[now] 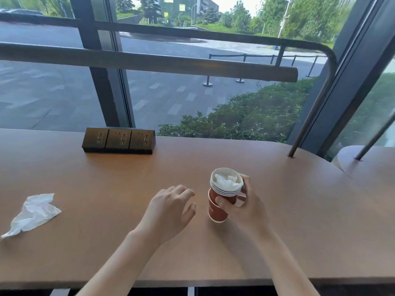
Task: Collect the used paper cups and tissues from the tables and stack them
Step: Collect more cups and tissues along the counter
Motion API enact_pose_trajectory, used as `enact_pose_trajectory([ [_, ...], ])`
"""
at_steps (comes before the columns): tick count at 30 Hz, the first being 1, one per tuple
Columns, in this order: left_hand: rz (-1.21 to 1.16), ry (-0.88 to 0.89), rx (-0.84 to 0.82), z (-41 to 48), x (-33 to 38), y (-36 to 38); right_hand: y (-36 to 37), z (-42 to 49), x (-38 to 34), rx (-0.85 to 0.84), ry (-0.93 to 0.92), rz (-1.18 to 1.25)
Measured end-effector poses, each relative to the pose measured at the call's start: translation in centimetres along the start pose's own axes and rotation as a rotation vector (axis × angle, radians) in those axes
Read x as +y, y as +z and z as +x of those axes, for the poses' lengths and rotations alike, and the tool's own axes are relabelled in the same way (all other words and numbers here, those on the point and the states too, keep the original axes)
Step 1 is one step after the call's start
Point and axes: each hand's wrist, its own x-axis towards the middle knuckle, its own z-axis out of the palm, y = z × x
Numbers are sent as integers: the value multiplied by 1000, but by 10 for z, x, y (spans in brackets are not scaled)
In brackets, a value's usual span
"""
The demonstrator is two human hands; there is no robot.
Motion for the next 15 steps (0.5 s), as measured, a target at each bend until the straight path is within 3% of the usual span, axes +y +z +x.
enact_pose_trajectory([
  [15,-43,-3,-22,-3,2,11,6,-10,22,-33,48,43],
])
